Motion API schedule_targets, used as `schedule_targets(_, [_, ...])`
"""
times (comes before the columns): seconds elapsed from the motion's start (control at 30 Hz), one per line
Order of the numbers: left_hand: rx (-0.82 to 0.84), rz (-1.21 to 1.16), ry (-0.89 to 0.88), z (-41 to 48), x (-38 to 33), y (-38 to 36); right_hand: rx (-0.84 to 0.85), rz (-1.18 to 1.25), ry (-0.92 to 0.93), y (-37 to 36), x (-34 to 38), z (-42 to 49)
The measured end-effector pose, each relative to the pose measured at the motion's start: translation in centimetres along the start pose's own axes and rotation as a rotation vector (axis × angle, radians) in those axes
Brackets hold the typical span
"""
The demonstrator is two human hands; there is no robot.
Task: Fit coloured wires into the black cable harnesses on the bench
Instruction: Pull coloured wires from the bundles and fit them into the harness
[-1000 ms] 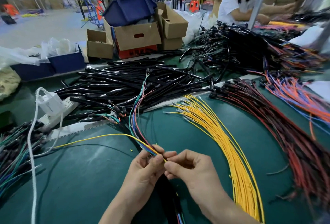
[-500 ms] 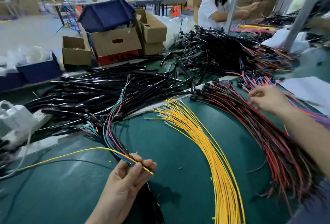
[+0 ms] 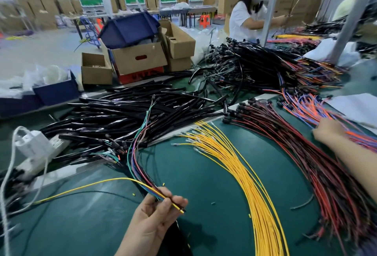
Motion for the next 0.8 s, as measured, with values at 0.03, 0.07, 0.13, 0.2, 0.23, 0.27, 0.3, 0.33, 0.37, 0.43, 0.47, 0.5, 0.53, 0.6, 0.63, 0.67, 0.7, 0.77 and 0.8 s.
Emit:
schedule_targets(0.03, [0.006, -0.010, 0.006, 0.0, 0.0, -0.1, 0.004, -0.003, -0.025, 0.1, 0.0, -0.1])
schedule_targets(0.07, [0.010, -0.020, 0.010, 0.0, 0.0, -0.1, 0.012, -0.012, -0.044, 0.1, 0.1, -0.3])
schedule_targets(0.13, [0.015, -0.024, 0.017, 0.1, 0.0, -0.1, -0.005, -0.032, -0.069, 0.6, 0.5, -0.9])
schedule_targets(0.2, [0.021, -0.011, 0.018, 0.1, 0.1, -0.1, -0.057, 0.017, -0.074, 1.6, 1.1, -1.4])
schedule_targets(0.23, [0.022, -0.010, 0.020, 0.1, 0.1, 0.0, -0.076, 0.077, -0.076, 2.2, 1.5, -1.7])
schedule_targets(0.27, [0.023, -0.016, 0.024, 0.2, 0.2, 0.0, -0.097, 0.142, -0.068, 3.0, 1.8, -1.8])
schedule_targets(0.3, [0.025, -0.024, 0.029, 0.2, 0.2, 0.0, -0.119, 0.205, -0.056, 3.9, 2.2, -1.9])
schedule_targets(0.33, [0.028, -0.031, 0.032, 0.2, 0.3, 0.1, -0.148, 0.256, -0.036, 5.0, 2.6, -2.0])
schedule_targets(0.37, [0.030, -0.036, 0.036, 0.2, 0.3, 0.0, -0.191, 0.310, -0.026, 6.2, 2.9, -2.3])
schedule_targets(0.43, [0.035, -0.047, 0.046, 0.2, 0.3, -0.1, -0.308, 0.479, -0.032, 9.1, 3.2, -2.8])
schedule_targets(0.47, [0.034, -0.048, 0.045, 0.1, 0.3, -0.2, -0.373, 0.562, -0.006, 10.7, 3.7, -3.2])
schedule_targets(0.5, [0.031, -0.046, 0.042, 0.0, 0.2, -0.3, -0.430, 0.632, 0.043, 12.2, 4.5, -3.7])
schedule_targets(0.53, [0.030, -0.040, 0.040, 0.0, 0.1, -0.5, -0.473, 0.702, 0.108, 13.5, 5.5, -4.1])
schedule_targets(0.6, [0.029, -0.031, 0.035, -0.3, -0.2, -0.7, -0.511, 0.798, 0.248, 15.8, 7.8, -5.5])
schedule_targets(0.63, [0.028, -0.033, 0.033, -0.3, -0.3, -0.8, -0.538, 0.831, 0.314, 16.8, 8.9, -6.4])
schedule_targets(0.67, [0.026, -0.036, 0.041, -0.3, -0.2, -0.9, -0.579, 0.871, 0.381, 18.0, 9.7, -7.4])
schedule_targets(0.7, [0.024, -0.043, 0.050, -0.4, -0.2, -1.0, -0.632, 0.919, 0.453, 19.3, 10.5, -8.7])
schedule_targets(0.77, [0.018, -0.051, 0.064, -0.4, -0.1, -0.9, -0.725, 1.040, 0.572, 22.0, 11.9, -11.6])
schedule_targets(0.8, [0.017, -0.045, 0.074, -0.5, 0.0, -0.9, -0.743, 1.120, 0.618, 23.2, 12.4, -12.8])
Point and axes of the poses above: each hand's wrist, its own z-axis towards the middle knuckle, its own y-axis out of the back of the hand, x = y × z, the point moved 9 cm from there along z, towards the middle knuckle, and after that the axes turned 3 degrees about -z, right-handed, at the moved point
